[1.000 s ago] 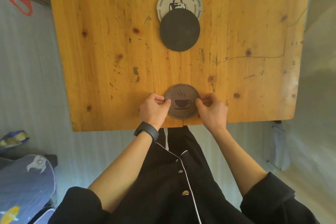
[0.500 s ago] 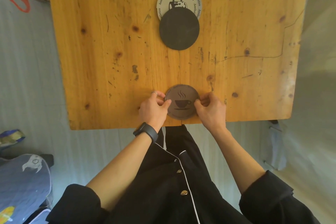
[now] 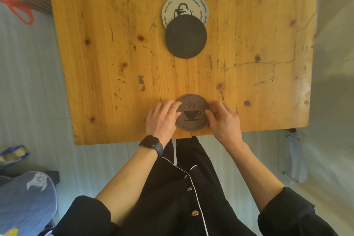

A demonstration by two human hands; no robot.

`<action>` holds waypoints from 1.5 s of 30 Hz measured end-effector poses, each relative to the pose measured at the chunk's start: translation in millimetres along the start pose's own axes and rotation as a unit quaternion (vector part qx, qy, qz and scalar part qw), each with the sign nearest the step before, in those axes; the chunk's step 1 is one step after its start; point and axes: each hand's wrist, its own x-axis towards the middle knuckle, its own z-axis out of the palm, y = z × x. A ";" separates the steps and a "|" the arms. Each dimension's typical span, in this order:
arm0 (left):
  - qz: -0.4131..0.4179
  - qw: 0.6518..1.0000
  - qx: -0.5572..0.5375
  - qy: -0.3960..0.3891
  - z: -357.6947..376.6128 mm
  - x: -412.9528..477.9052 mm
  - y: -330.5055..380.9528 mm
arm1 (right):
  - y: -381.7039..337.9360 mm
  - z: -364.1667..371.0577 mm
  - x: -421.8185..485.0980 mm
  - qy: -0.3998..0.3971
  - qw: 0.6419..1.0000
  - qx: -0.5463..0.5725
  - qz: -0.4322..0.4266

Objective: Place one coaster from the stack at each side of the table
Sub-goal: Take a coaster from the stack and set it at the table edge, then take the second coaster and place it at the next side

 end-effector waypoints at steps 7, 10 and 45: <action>0.035 0.989 -0.047 -0.139 -29.9 46.2 -13.5 | 2.1 -12.5 14.5 -0.043 0.999 -0.028 0.014; 0.038 0.995 -0.042 -0.083 -47.2 91.1 -9.7 | -9.5 -22.9 45.4 0.018 0.998 -0.049 0.036; -0.153 0.751 -0.587 -0.258 -194.0 139.0 69.8 | -106.2 -156.2 4.6 0.005 0.814 0.517 0.263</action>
